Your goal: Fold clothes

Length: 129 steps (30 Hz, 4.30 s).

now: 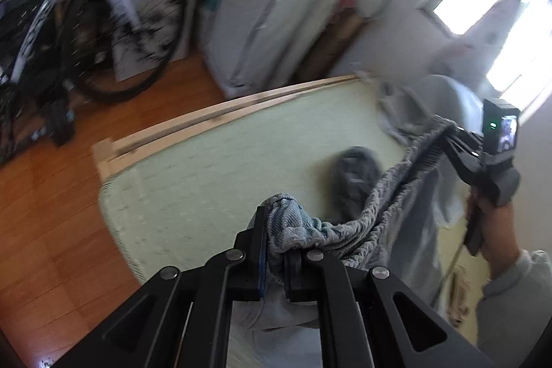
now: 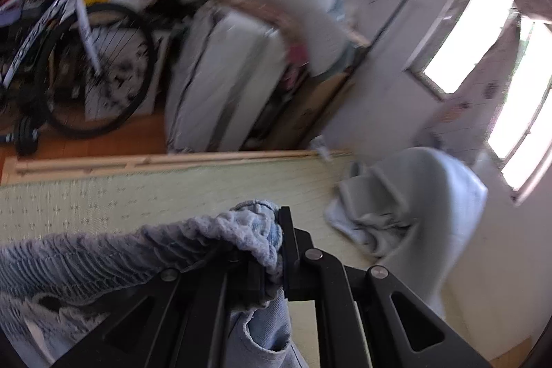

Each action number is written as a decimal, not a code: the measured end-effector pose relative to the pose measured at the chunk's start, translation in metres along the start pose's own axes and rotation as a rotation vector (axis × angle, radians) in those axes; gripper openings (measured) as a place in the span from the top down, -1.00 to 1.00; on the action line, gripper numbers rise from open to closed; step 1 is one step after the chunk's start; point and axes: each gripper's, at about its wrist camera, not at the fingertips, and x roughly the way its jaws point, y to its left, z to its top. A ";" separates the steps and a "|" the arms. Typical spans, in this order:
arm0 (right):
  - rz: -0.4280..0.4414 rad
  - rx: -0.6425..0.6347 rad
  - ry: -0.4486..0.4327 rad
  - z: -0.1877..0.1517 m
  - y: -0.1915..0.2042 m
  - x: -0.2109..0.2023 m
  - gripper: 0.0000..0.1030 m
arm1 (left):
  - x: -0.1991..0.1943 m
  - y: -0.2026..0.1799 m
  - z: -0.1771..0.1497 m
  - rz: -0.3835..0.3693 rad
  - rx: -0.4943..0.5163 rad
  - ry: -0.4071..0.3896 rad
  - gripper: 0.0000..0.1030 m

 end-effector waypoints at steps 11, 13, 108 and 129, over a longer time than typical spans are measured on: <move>0.003 -0.113 0.110 -0.024 0.105 0.122 0.67 | 0.115 0.107 -0.005 0.116 -0.127 0.094 0.86; 0.009 -0.123 0.136 -0.028 0.110 0.130 0.45 | 0.126 0.116 -0.006 0.118 -0.151 0.115 0.86; 0.295 0.976 0.405 -0.745 -0.063 -0.501 0.89 | 0.031 -0.207 -0.389 -0.387 0.348 0.444 -0.86; 0.230 1.098 0.381 -0.769 -0.115 -0.360 -0.40 | 0.045 -0.228 -0.439 -0.332 0.588 0.454 -0.86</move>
